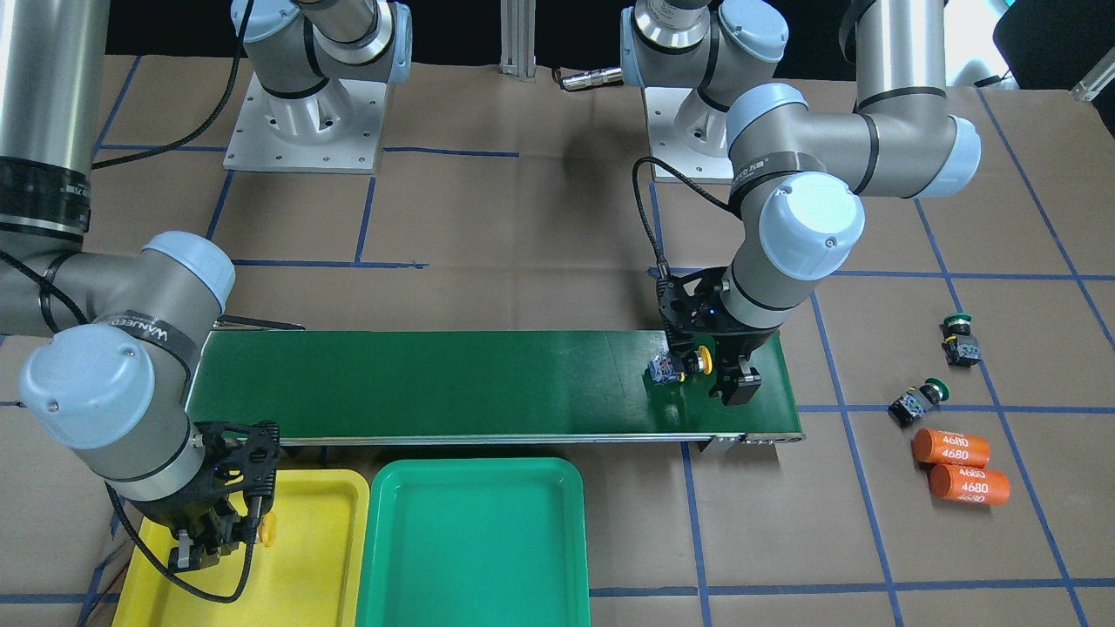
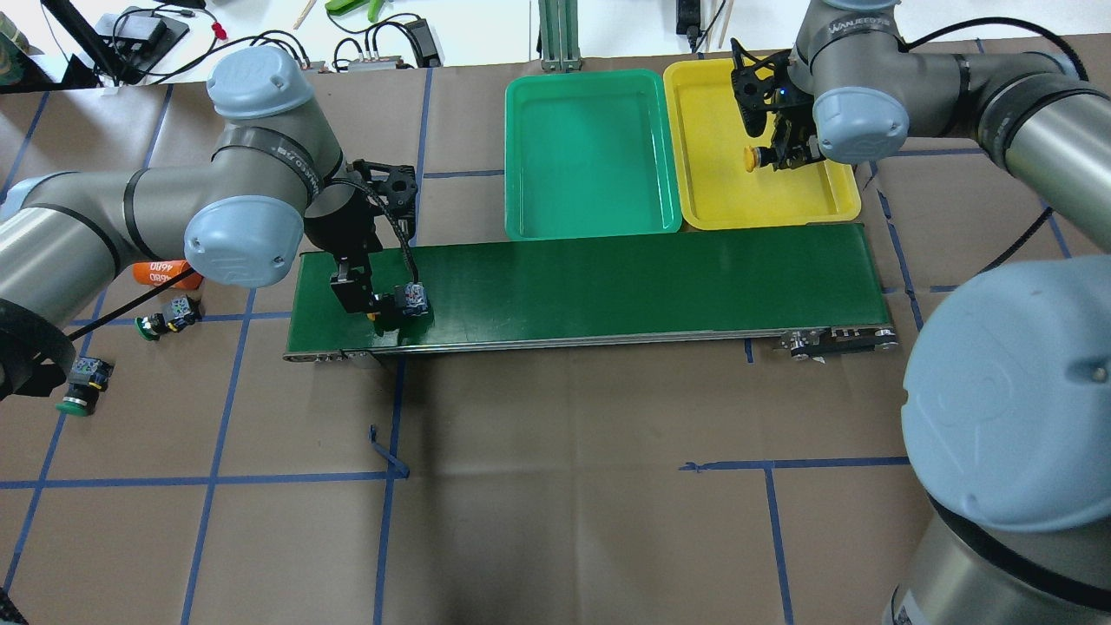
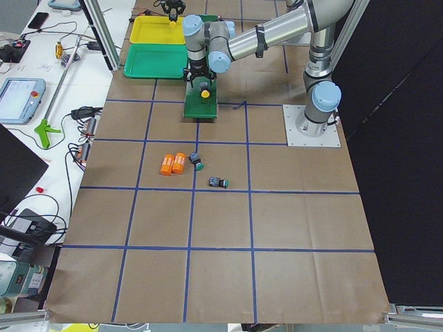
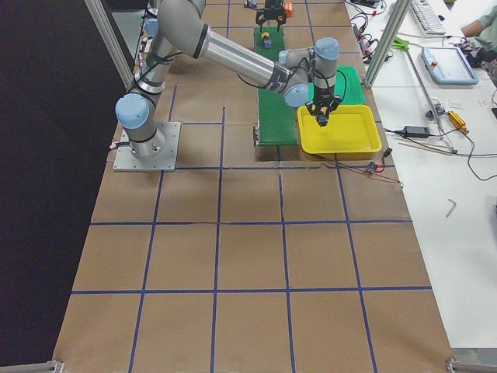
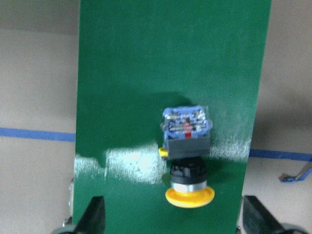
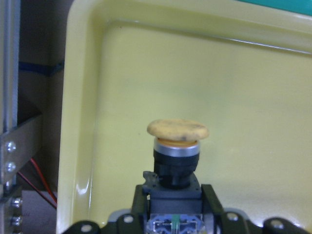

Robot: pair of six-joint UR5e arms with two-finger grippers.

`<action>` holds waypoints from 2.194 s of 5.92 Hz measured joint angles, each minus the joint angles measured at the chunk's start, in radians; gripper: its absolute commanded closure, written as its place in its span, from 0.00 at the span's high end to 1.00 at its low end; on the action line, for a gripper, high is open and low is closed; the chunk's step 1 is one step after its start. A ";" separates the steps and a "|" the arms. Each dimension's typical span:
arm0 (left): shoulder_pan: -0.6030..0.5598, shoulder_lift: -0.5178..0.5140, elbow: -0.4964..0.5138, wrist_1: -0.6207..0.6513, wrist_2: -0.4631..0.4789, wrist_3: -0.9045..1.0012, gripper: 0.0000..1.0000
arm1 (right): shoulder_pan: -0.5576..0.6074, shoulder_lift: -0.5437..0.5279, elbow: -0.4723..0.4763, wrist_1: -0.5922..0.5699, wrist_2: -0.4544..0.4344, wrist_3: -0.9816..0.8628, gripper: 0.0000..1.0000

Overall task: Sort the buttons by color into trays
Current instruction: 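Drop yellow button in yellow tray with right while left sets button on belt, then reach left gripper to the buttons while right gripper returns to belt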

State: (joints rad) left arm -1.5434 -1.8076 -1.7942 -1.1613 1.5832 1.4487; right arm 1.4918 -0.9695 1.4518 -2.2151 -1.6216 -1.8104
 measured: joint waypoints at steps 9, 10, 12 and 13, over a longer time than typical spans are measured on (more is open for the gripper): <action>0.678 -0.135 0.003 0.073 0.141 -0.372 0.99 | 0.270 -0.343 0.129 0.242 0.024 0.424 1.00; 0.710 -0.172 -0.014 0.130 0.140 -0.382 0.97 | 0.304 -0.327 0.133 0.238 0.030 0.477 1.00; 0.745 -0.226 -0.033 0.198 0.138 -0.383 0.15 | 0.382 -0.246 0.135 0.165 0.063 0.554 1.00; 0.757 -0.232 -0.041 0.200 0.137 -0.370 0.00 | 0.404 -0.202 0.135 0.130 0.086 0.565 1.00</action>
State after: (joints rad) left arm -0.7869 -2.0396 -1.8354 -0.9611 1.7202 1.0789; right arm 1.8959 -1.1715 1.5868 -2.0855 -1.5353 -1.2453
